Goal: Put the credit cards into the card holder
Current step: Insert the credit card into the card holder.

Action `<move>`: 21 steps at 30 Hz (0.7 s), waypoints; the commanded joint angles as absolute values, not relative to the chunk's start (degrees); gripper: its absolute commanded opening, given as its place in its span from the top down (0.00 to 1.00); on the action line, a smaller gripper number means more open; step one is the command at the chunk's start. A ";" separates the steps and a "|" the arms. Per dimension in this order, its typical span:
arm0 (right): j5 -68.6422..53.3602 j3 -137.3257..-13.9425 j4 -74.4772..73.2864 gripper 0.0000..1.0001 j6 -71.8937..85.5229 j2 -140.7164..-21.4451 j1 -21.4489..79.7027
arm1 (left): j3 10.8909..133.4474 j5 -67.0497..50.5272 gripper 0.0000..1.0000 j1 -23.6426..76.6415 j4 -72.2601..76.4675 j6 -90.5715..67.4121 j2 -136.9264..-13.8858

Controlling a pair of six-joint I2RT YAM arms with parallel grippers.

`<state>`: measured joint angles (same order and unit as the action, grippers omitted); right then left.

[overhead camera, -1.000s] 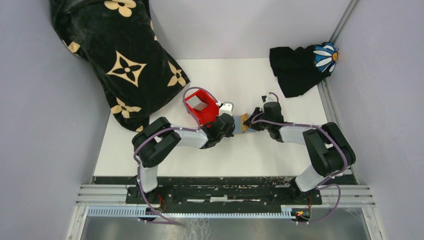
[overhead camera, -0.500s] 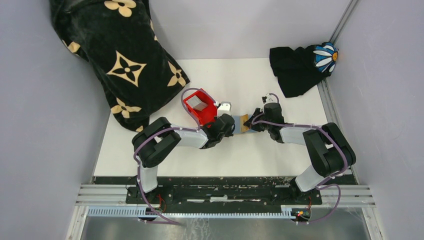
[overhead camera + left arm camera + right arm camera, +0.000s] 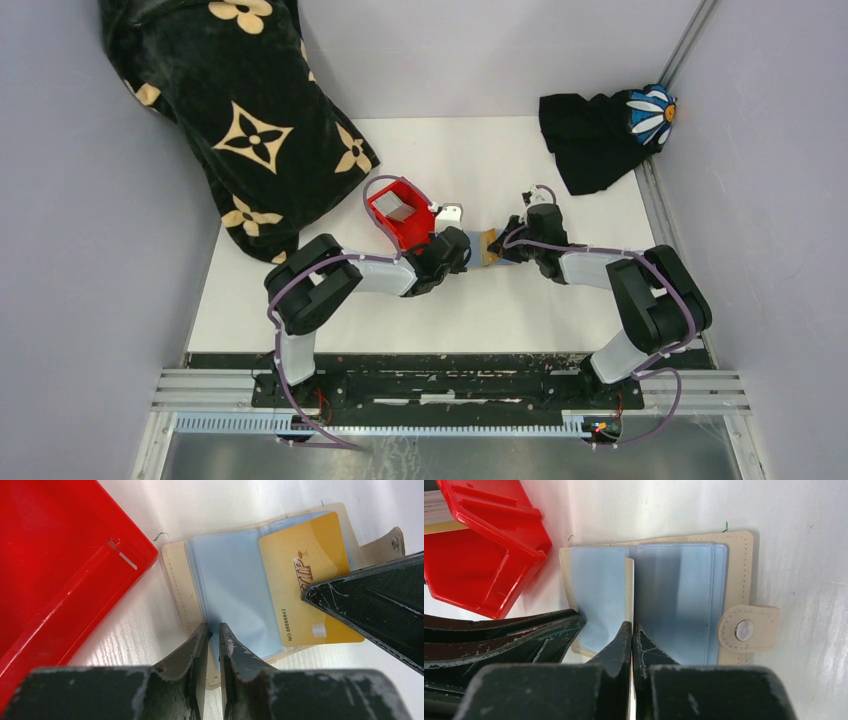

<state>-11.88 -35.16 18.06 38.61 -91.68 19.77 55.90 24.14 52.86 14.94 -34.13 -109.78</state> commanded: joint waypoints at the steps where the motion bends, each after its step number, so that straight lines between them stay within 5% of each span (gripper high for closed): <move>1: -8.51 -36.12 13.30 0.99 35.77 -93.20 19.45 | 54.23 26.85 0.78 52.13 4.12 -34.37 -113.36; 21: -12.18 -30.02 21.06 0.99 42.88 -97.03 19.64 | 53.57 27.60 0.79 53.47 -0.48 -35.66 -113.59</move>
<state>-13.91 -33.10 26.17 43.77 -94.89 19.00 56.25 25.19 53.25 13.74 -34.96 -109.82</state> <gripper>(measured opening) 0.015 0.211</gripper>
